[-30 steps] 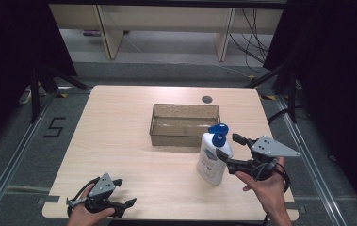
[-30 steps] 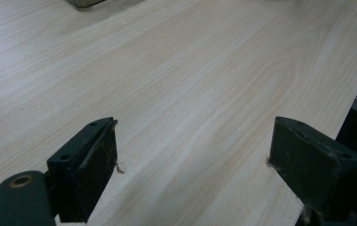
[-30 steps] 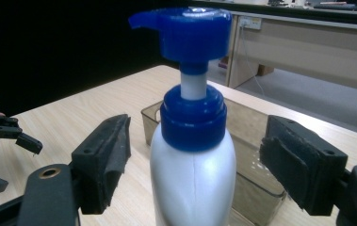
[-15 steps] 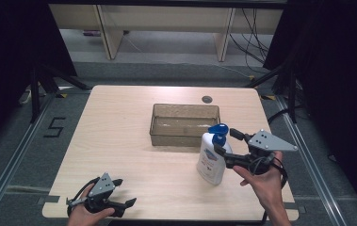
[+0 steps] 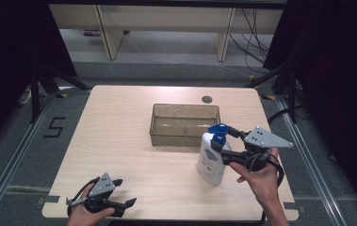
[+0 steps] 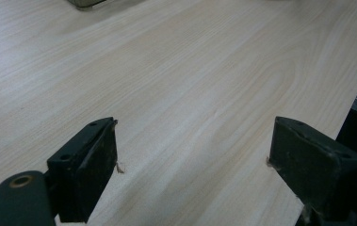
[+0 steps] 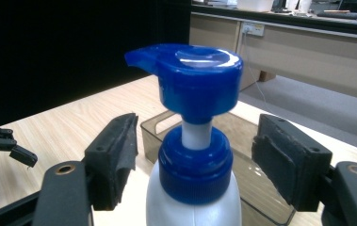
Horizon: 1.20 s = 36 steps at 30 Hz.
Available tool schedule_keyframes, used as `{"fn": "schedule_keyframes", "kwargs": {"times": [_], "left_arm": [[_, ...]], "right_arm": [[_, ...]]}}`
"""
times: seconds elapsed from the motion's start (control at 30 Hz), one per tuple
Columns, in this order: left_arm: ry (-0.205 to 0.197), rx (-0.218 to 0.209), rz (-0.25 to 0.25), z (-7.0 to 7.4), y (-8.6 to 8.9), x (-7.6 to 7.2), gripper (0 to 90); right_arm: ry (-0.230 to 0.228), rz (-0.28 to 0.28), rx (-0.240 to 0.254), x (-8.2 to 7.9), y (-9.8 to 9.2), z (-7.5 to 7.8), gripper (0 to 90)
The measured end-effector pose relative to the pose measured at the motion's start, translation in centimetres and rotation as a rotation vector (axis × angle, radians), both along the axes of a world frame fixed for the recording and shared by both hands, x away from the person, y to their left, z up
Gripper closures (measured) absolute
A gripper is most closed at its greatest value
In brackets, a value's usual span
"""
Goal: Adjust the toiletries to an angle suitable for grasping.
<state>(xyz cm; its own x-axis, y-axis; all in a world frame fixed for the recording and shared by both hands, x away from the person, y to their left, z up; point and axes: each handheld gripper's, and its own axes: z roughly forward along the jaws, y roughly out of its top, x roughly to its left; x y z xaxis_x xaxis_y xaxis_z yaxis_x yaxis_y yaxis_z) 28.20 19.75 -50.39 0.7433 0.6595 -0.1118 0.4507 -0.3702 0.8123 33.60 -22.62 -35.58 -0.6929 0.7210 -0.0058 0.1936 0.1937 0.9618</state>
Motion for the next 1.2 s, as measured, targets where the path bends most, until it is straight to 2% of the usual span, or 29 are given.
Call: {"fn": "schedule_keyframes", "kwargs": {"times": [0.03, 0.1, 0.13, 0.17, 0.2, 0.23, 0.27, 0.33, 0.4, 0.43, 0.47, 0.5, 0.53, 0.63, 0.67, 0.7, 0.8, 0.9, 0.93, 1.0, 1.03, 1.1, 1.13, 1.17, 1.2], "left_arm": [[0.0, 0.0, 0.0, 0.0, 0.0, 0.0, 15.3], [-0.005, 0.036, -0.01, 0.08, 0.23, 0.1, 15.3], [-0.006, 0.028, -0.008, 0.02, 0.18, 0.13, 15.3], [-0.002, -0.004, 0.0, -0.07, -0.01, 0.04, 15.3], [-0.002, -0.004, 0.0, -0.06, -0.01, 0.04, 15.3], [-0.002, -0.005, 0.001, -0.06, -0.01, 0.03, 15.3], [-0.002, -0.005, 0.001, -0.05, -0.01, 0.03, 15.3], [-0.001, -0.006, 0.003, -0.05, 0.0, 0.01, 15.3], [-0.005, 0.032, -0.007, 0.05, 0.22, 0.12, 15.3], [-0.004, 0.025, -0.007, 0.03, 0.17, 0.12, 15.3], [0.005, -0.002, 0.003, 0.03, -0.04, 0.03, 15.3], [-0.001, 0.031, -0.004, 0.11, 0.13, 0.14, 15.3], [0.006, -0.001, 0.006, 0.07, -0.09, 0.02, 15.3], [-0.002, -0.015, 0.005, -0.06, -0.15, 0.08, 15.3], [-0.001, 0.014, -0.005, 0.04, 0.03, 0.19, 15.3], [0.007, 0.009, -0.003, 0.08, -0.02, 0.17, 15.3], [0.003, 0.002, -0.002, 0.04, -0.08, 0.2, 15.3], [0.016, 0.013, 0.001, 0.14, -0.06, 0.19, 15.3], [0.018, 0.015, 0.003, 0.12, -0.05, 0.19, 15.3], [0.016, 0.012, 0.001, 0.08, -0.04, 0.17, 15.3], [0.01, 0.008, -0.002, 0.06, -0.05, 0.18, 15.3], [0.004, -0.011, 0.002, 0.01, -0.12, 0.13, 15.3], [0.003, -0.011, 0.002, 0.0, -0.1, 0.12, 15.3], [-0.001, -0.013, 0.004, -0.04, -0.11, 0.12, 15.3], [0.0, -0.014, 0.003, -0.04, -0.1, 0.11, 15.3]], "right_arm": [[-0.017, 0.01, -0.002, 0.22, 0.01, -0.02, 32.4], [-0.015, 0.01, -0.007, 0.29, 0.06, 0.0, 33.9], [-0.016, 0.015, -0.001, 0.35, 0.11, -0.04, 34.7], [-0.015, 0.013, -0.006, 0.38, 0.12, -0.05, 34.9], [-0.017, 0.014, -0.004, 0.44, 0.15, -0.07, 35.2], [0.001, 0.016, 0.001, 0.39, 0.23, -0.11, 35.7], [-0.008, 0.014, -0.007, 0.47, 0.2, -0.12, 36.0], [-0.01, 0.024, 0.012, 0.59, 0.32, -0.25, 37.3], [-0.007, 0.027, 0.016, 0.63, 0.32, -0.26, 39.0], [-0.011, 0.026, 0.012, 0.65, 0.25, -0.23, 39.8], [-0.006, 0.015, 0.012, 0.59, 0.24, -0.22, 40.9], [-0.01, 0.016, 0.011, 0.63, 0.22, -0.24, 41.9], [-0.015, 0.02, 0.008, 0.71, 0.2, -0.28, 42.8], [-0.021, 0.029, 0.005, 0.88, 0.22, -0.38, 46.3], [-0.022, 0.031, 0.006, 0.89, 0.22, -0.41, 46.8], [-0.01, 0.035, 0.021, 0.86, 0.27, -0.48, 47.3], [-0.028, 0.035, 0.015, 0.93, 0.17, -0.52, 48.3], [-0.02, 0.037, 0.046, 0.73, 0.12, -0.39, 49.9], [-0.032, 0.037, 0.041, 0.79, 0.06, -0.35, 51.3], [-0.025, 0.047, 0.05, 0.69, 0.02, -0.24, 52.1], [-0.043, 0.044, 0.042, 0.76, -0.04, -0.14, 52.5], [-0.038, 0.047, 0.045, 0.72, 0.05, -0.06, 53.2], [-0.054, 0.05, 0.046, 0.82, 0.12, -0.07, 54.5], [-0.04, 0.044, 0.045, 0.69, 0.18, -0.02, 55.0], [-0.052, 0.049, 0.04, 0.79, 0.19, 0.0, 55.1]]}}
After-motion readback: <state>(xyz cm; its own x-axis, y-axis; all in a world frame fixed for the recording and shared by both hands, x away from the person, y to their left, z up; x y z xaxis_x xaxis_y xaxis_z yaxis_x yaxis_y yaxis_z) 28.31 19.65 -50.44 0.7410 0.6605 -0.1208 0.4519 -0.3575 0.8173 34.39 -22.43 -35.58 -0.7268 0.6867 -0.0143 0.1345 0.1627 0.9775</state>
